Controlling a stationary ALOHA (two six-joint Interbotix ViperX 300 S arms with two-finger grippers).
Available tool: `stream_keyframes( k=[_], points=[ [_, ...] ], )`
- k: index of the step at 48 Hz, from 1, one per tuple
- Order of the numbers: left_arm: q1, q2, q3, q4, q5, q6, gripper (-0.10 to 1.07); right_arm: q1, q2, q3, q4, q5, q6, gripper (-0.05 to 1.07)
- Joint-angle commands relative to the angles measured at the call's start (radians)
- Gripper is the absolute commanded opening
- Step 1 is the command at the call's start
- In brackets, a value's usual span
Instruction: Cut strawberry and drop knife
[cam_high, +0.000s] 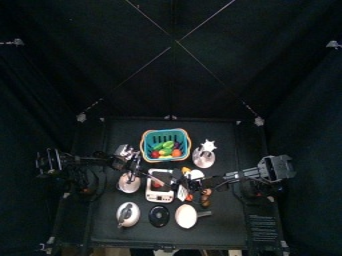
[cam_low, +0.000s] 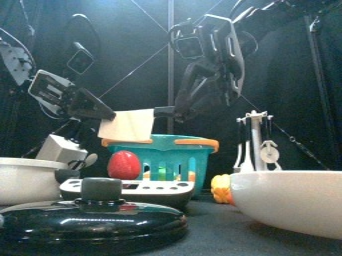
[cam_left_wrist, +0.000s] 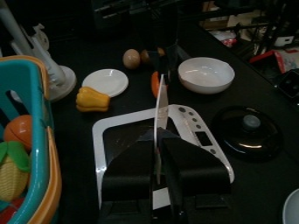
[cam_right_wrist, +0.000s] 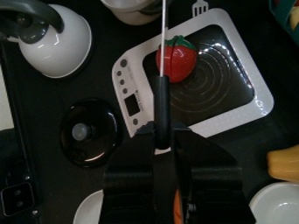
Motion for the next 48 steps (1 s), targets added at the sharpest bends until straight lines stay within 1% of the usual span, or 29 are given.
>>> stream_keyframes(
  k=[1, 7, 14, 21, 31, 38, 48],
  points=[
    [0.041, 0.038, -0.052, 0.038, -0.040, -0.029, 0.43, 0.018, -0.014, -0.035, -0.002, -0.005, -0.002, 0.24],
    [0.074, 0.066, -0.075, 0.091, -0.072, -0.077, 0.43, 0.020, -0.009, -0.038, -0.002, -0.003, -0.002, 0.24],
    [0.091, 0.055, -0.087, 0.114, -0.083, -0.103, 0.44, 0.020, -0.005, -0.040, -0.003, -0.003, -0.002, 0.24],
    [0.092, 0.041, -0.089, 0.133, -0.089, -0.126, 0.44, 0.020, -0.003, -0.041, -0.006, -0.002, -0.003, 0.24],
    [0.097, 0.052, -0.086, 0.149, -0.110, -0.190, 0.44, 0.020, 0.002, -0.040, -0.006, 0.000, -0.003, 0.24],
    [0.101, 0.052, -0.097, 0.179, -0.121, -0.202, 0.44, 0.020, 0.005, -0.040, -0.006, 0.006, -0.003, 0.24],
    [0.120, 0.074, -0.114, 0.225, -0.144, -0.247, 0.44, 0.018, 0.006, -0.041, -0.008, 0.035, -0.003, 0.24]
  ],
)
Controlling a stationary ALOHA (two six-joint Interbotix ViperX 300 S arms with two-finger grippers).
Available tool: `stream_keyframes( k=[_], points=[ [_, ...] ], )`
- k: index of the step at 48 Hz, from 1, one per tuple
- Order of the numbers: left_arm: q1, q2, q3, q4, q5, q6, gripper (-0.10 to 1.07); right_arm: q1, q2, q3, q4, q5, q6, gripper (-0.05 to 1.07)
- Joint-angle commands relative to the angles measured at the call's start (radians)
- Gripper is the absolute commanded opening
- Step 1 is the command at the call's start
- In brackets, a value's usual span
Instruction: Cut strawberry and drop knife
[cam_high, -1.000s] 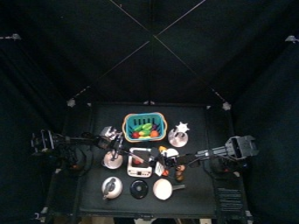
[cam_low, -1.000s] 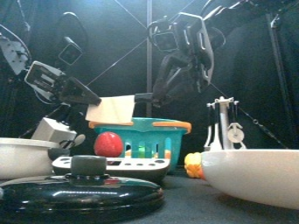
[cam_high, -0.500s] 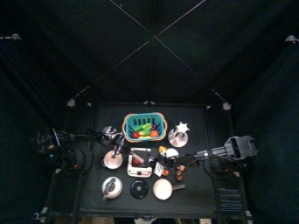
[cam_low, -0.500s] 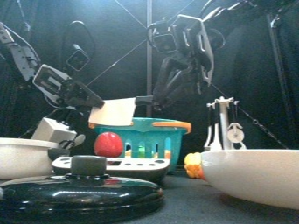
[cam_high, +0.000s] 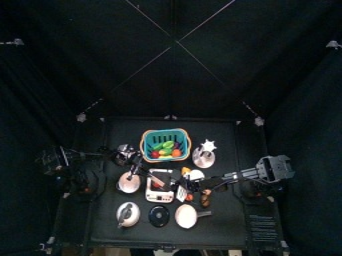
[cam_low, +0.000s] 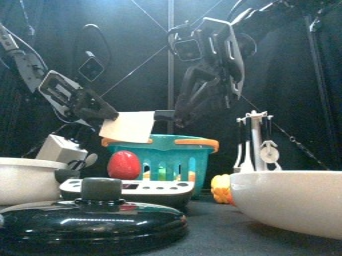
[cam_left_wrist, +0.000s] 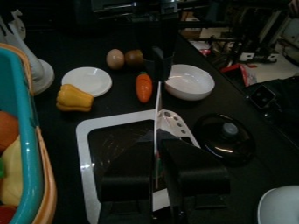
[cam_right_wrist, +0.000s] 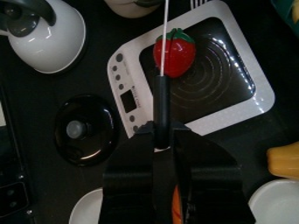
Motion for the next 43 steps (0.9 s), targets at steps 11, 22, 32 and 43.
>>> stream_keyframes(
  k=[11, 22, 32, 43],
  points=[
    [0.061, 0.051, -0.063, 0.063, -0.081, -0.037, 0.45, 0.014, -0.014, -0.041, -0.005, 0.041, -0.008, 0.24],
    [0.072, 0.055, -0.072, 0.123, -0.084, -0.046, 0.45, 0.015, -0.005, -0.048, -0.011, 0.043, -0.003, 0.24],
    [0.075, 0.058, -0.071, 0.126, -0.084, -0.066, 0.45, 0.014, 0.015, -0.049, -0.011, 0.046, -0.005, 0.24],
    [0.075, 0.058, -0.072, 0.123, -0.071, -0.064, 0.45, 0.015, 0.021, -0.061, -0.012, 0.080, -0.009, 0.24]
  ],
)
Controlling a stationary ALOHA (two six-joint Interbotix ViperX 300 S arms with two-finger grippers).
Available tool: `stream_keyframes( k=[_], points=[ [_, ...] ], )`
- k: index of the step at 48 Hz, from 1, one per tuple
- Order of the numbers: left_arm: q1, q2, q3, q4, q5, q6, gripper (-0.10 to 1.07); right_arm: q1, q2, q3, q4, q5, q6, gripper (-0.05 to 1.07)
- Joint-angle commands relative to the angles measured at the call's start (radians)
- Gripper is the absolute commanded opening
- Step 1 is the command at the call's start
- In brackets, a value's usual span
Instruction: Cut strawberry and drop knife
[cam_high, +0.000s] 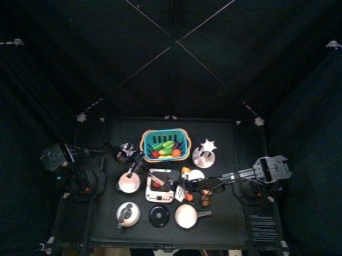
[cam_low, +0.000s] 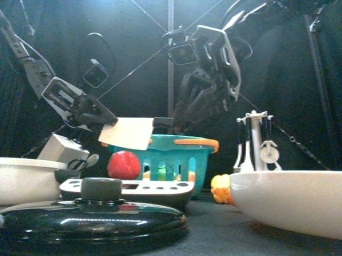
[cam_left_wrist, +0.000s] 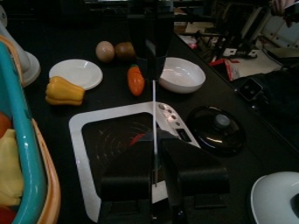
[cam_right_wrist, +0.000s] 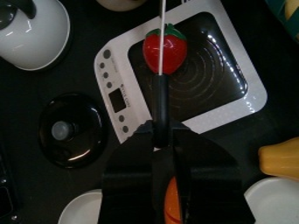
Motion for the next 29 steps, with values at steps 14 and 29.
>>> stream_keyframes(
  k=[14, 29],
  points=[
    [0.011, 0.005, -0.014, -0.009, 0.014, 0.000, 0.45, 0.021, -0.011, -0.035, -0.002, 0.014, -0.003, 0.24],
    [0.011, 0.005, 0.002, -0.009, 0.014, 0.000, 0.45, 0.021, -0.002, -0.038, 0.000, 0.014, -0.003, 0.24]
  ],
)
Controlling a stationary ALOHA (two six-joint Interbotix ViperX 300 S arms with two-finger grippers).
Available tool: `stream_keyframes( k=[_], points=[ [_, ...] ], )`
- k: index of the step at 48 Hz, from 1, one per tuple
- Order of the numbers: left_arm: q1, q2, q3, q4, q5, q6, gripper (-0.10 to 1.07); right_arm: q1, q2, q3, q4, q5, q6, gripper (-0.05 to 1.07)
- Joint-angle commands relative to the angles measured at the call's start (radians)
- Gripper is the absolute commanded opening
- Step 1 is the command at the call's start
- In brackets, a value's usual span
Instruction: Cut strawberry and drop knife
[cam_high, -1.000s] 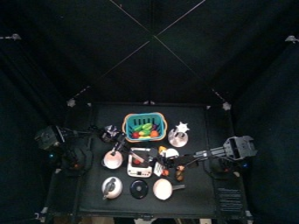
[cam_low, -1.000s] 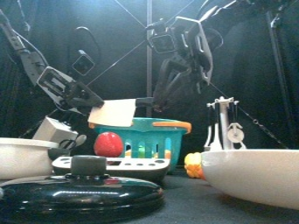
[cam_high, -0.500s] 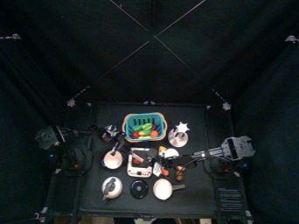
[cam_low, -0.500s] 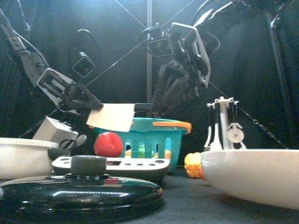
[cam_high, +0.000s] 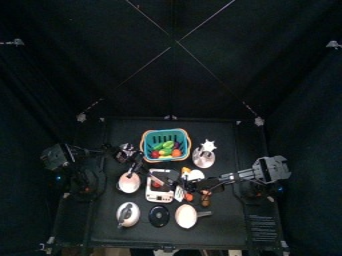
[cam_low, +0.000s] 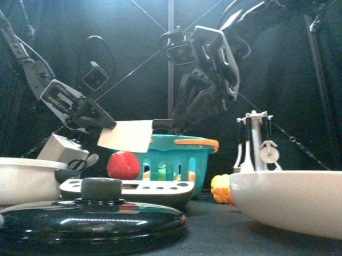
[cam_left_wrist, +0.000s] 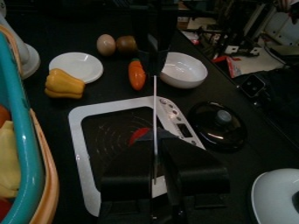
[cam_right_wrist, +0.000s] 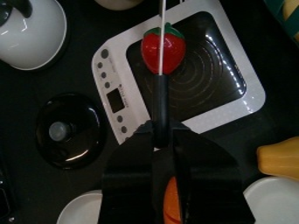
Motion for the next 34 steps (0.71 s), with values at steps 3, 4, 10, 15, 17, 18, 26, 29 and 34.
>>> stream_keyframes(
  k=[3, 4, 10, 15, 17, 18, 26, 29, 34],
  points=[
    [0.011, -0.003, -0.009, -0.008, 0.005, -0.002, 0.45, 0.015, -0.011, -0.023, 0.005, -0.003, -0.002, 0.24],
    [0.011, -0.003, -0.009, -0.008, 0.006, -0.002, 0.45, 0.017, -0.011, -0.023, 0.003, -0.003, -0.003, 0.24],
    [0.009, -0.002, -0.009, -0.008, 0.020, -0.002, 0.45, 0.015, -0.009, -0.023, 0.003, -0.005, -0.002, 0.24],
    [0.008, 0.002, -0.008, -0.008, 0.034, -0.002, 0.45, 0.015, -0.006, -0.023, 0.000, 0.002, -0.005, 0.24],
    [0.008, 0.003, -0.006, -0.008, 0.038, -0.002, 0.45, 0.012, -0.005, -0.020, 0.000, 0.011, -0.005, 0.24],
    [0.008, 0.003, -0.005, -0.008, 0.041, -0.002, 0.45, 0.011, -0.005, -0.018, 0.000, 0.017, -0.005, 0.24],
    [0.002, 0.003, 0.006, -0.011, 0.066, -0.002, 0.45, 0.008, -0.006, -0.009, -0.018, 0.063, -0.008, 0.24],
    [-0.008, 0.000, 0.009, -0.014, 0.075, -0.002, 0.45, 0.008, -0.005, -0.006, -0.028, 0.071, -0.008, 0.24],
    [-0.020, 0.000, 0.014, -0.017, 0.087, -0.002, 0.45, 0.008, -0.005, -0.008, -0.037, 0.071, -0.009, 0.24]
  ],
)
